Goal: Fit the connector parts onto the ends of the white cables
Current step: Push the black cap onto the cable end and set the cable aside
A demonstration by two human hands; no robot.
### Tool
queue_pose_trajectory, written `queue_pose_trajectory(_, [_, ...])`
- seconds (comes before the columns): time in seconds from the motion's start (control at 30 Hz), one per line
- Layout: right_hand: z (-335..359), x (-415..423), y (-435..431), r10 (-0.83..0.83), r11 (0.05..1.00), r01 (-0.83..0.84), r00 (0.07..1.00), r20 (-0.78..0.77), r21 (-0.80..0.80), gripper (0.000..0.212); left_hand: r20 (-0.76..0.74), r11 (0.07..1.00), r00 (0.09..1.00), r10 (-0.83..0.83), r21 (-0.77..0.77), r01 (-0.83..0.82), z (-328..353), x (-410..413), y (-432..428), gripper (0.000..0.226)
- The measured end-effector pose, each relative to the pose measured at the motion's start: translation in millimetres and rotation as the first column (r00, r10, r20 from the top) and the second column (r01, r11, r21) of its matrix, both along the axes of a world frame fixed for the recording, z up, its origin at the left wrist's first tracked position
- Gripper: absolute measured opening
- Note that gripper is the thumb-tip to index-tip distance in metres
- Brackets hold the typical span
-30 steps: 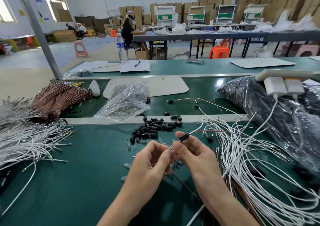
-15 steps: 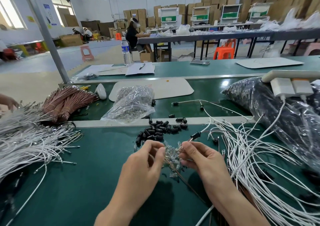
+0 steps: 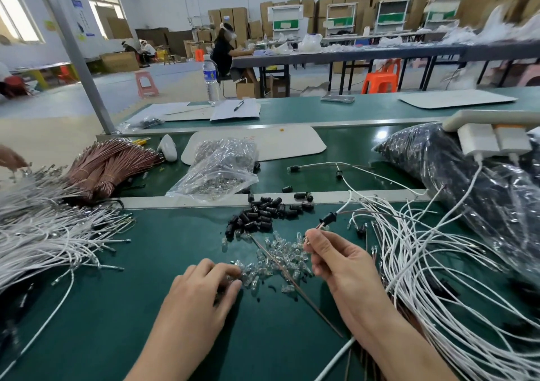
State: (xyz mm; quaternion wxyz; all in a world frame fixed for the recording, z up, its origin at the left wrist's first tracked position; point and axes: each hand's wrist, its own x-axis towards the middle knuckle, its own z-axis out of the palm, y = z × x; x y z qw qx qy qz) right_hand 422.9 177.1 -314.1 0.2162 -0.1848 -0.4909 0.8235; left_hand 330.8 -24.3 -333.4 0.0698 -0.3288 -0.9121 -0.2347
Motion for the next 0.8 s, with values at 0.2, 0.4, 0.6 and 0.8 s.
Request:
queue_pose_trajectory(0.2, [5, 1, 0, 0.018, 0.996, -0.019, 1.000, -0.002, -0.088, 0.012, -0.097, 0.995, 0.994, -0.046, 0.087, 0.054, -11, 0, 19, 0.011])
queue_pose_trajectory(0.4, [5, 0, 1, 0.030, 0.982, -0.034, 0.999, -0.023, -0.187, 0.010, 0.102, 0.765, 0.983, -0.153, 0.642, 0.052, 7, 13, 47, 0.007])
queue_pose_trajectory(0.6, [0, -5, 1, 0.044, 0.972, -0.050, 0.998, -0.033, -0.231, 0.010, 0.286, 0.590, 0.893, -0.347, 0.807, -0.029, 8, 33, 84, 0.014])
queue_pose_trajectory(0.8, [-2, -6, 1, 0.047, 0.962, -0.051, 0.999, -0.022, -0.269, 0.016, 0.288, 0.618, 0.885, -0.366, 0.786, 0.000, 3, 34, 81, 0.017])
